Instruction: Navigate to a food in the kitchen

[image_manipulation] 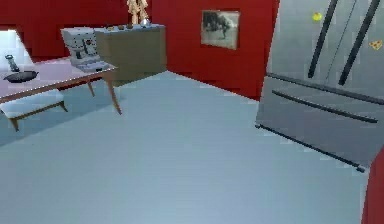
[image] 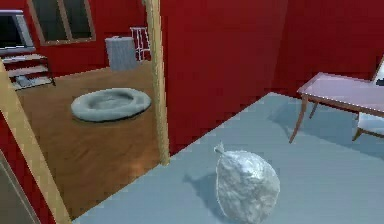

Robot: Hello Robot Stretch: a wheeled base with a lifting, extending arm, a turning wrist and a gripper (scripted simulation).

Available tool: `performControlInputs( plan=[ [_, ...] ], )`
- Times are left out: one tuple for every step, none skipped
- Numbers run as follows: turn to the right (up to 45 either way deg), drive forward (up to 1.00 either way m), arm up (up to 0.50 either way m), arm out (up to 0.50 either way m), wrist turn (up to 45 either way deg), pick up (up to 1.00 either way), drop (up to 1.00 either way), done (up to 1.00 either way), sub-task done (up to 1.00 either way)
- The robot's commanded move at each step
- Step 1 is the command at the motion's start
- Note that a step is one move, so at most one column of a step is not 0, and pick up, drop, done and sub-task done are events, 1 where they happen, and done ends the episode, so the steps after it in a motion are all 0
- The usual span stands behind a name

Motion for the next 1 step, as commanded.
performControlInputs(
  plan=[
    [45.0,0.0,0.0,0.0,0.0,0.0,0.0,0.0,0.0]
  ],
)
